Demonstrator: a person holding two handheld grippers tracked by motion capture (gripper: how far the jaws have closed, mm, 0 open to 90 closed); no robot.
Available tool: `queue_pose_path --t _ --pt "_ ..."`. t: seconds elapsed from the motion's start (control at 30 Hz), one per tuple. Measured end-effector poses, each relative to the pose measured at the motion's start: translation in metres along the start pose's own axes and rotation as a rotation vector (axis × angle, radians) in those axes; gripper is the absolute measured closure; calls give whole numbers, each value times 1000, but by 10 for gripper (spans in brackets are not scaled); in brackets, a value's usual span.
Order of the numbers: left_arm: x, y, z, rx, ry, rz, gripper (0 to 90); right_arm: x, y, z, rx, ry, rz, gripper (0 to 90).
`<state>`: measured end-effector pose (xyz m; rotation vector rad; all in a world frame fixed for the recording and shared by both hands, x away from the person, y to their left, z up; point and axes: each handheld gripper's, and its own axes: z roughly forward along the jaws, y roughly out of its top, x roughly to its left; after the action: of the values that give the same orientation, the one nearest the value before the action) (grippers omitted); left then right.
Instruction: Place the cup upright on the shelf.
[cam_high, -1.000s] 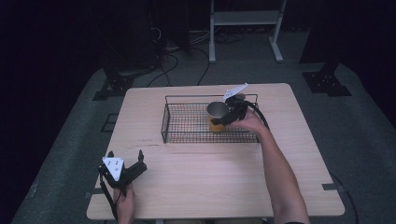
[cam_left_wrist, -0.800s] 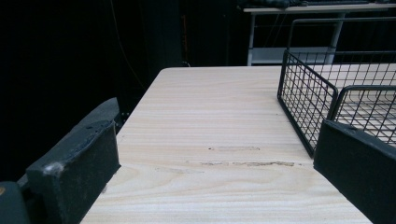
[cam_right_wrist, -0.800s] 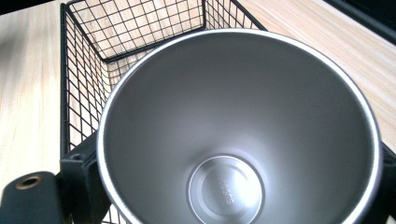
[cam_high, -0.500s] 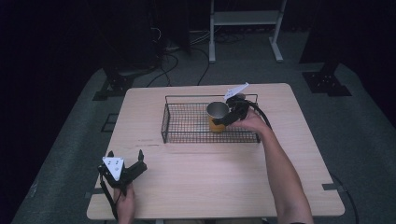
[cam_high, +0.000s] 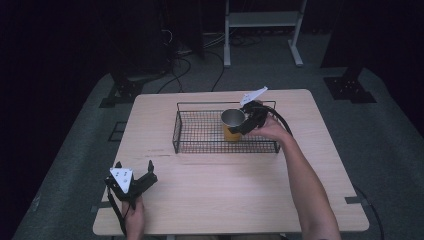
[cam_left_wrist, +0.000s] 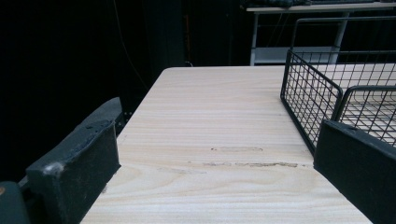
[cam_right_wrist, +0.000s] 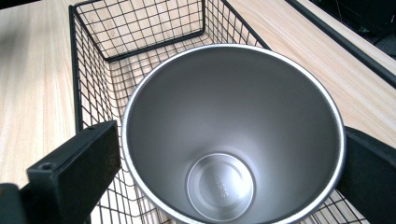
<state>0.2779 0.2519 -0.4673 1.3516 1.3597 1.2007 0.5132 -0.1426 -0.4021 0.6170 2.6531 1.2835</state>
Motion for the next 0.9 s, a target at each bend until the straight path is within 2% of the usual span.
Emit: queue_pose_path --t 0.9 --pt "0 0 -2 -1 -11 2 0 0 2 -20 -23 -5 34 0"
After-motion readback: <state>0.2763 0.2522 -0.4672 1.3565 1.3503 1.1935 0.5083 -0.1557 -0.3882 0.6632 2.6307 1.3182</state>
